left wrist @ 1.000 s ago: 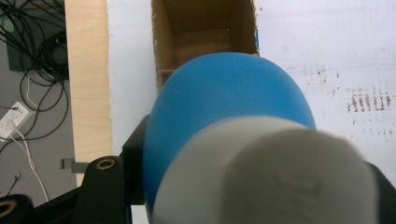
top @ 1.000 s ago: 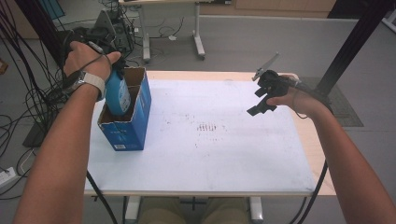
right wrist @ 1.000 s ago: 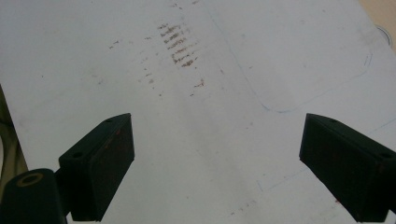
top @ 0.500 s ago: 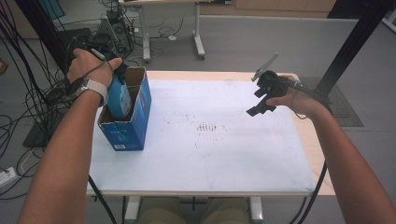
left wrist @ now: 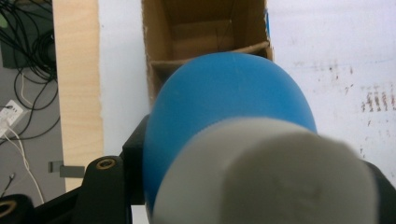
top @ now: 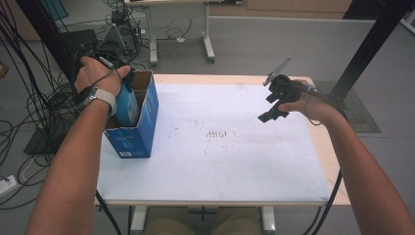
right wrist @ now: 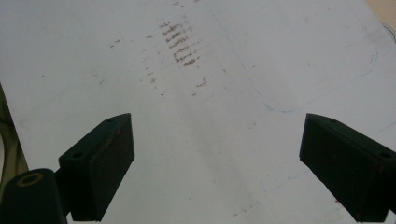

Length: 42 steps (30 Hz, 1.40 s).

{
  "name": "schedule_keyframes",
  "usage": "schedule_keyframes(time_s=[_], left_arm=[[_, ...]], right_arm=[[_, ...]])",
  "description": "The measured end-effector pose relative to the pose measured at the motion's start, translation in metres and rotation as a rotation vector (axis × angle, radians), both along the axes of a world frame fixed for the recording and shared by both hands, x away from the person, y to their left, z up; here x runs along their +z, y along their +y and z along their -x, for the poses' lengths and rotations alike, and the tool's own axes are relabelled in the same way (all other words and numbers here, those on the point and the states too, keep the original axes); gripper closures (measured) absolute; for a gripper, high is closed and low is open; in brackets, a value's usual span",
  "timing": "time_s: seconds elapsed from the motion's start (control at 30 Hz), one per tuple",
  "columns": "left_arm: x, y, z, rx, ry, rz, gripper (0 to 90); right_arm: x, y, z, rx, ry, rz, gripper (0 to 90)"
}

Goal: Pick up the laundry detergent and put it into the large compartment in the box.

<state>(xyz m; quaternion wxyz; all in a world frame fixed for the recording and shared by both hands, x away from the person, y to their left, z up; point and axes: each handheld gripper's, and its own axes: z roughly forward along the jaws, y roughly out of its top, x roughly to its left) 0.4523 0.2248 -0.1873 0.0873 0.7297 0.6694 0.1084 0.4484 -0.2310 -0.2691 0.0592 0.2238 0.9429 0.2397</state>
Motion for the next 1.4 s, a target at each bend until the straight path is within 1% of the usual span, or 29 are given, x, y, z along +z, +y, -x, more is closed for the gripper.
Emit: schedule_keyframes(time_s=[0.07,0.13,0.2,0.23,0.3,0.33,0.4,0.6,0.63,0.7,0.77,0.8,0.87,0.93,1.1,1.23,1.4], left_arm=[[-0.002,0.000,0.000,-0.003,0.009,-0.001,39.8],[-0.005,0.000,-0.001,-0.002,0.004,-0.003,39.8],[-0.008,0.000,-0.001,-0.003,0.010,-0.007,39.8],[-0.009,0.000,-0.001,-0.001,0.004,-0.006,39.8],[-0.013,0.000,-0.002,-0.003,0.013,-0.006,39.8],[-0.015,0.000,-0.002,-0.003,0.008,-0.003,39.8],[-0.018,0.001,-0.002,-0.005,0.015,-0.004,39.8],[-0.025,0.000,-0.002,-0.009,0.014,-0.002,39.7],[-0.027,0.000,-0.003,-0.009,0.021,-0.001,39.8],[-0.029,0.000,-0.003,-0.008,0.016,-0.001,39.7],[-0.032,0.001,-0.003,-0.009,0.024,-0.002,39.8],[-0.033,0.001,-0.003,-0.008,0.019,0.000,39.8],[-0.036,0.001,-0.003,-0.005,0.025,0.003,39.7],[-0.038,0.002,-0.003,-0.002,0.020,0.007,39.7],[-0.044,0.002,-0.003,-0.003,0.028,0.007,39.7],[-0.047,0.002,-0.004,-0.006,0.028,0.003,39.8],[-0.053,0.002,-0.004,-0.005,0.027,0.008,39.7]], right_arm=[[0.000,0.000,0.000,0.000,0.001,-0.001,10.0],[-0.001,0.000,0.000,-0.001,0.001,0.000,10.0],[-0.001,0.000,0.000,-0.002,0.002,-0.002,10.0],[-0.001,-0.001,0.000,-0.003,0.001,-0.002,10.0],[-0.001,-0.001,0.000,-0.003,0.002,-0.001,10.0],[-0.002,-0.001,0.000,-0.003,0.002,0.000,10.0],[-0.002,0.000,0.000,0.000,0.003,0.000,10.0],[-0.003,0.002,-0.001,0.001,0.007,0.001,10.0],[-0.003,0.002,-0.001,0.002,0.007,0.001,10.0],[-0.004,0.002,-0.001,0.003,0.007,0.004,10.0],[-0.004,0.002,-0.001,0.003,0.007,0.002,10.0],[-0.004,0.002,-0.001,0.002,0.007,0.002,10.0],[-0.005,0.002,-0.001,0.002,0.009,0.002,10.0],[-0.006,0.001,-0.001,0.001,0.010,0.001,10.0],[-0.006,0.001,-0.001,0.000,0.012,0.000,10.0],[-0.007,0.001,-0.001,0.001,0.014,0.002,10.0],[-0.009,0.002,-0.001,0.000,0.017,0.003,10.0]])
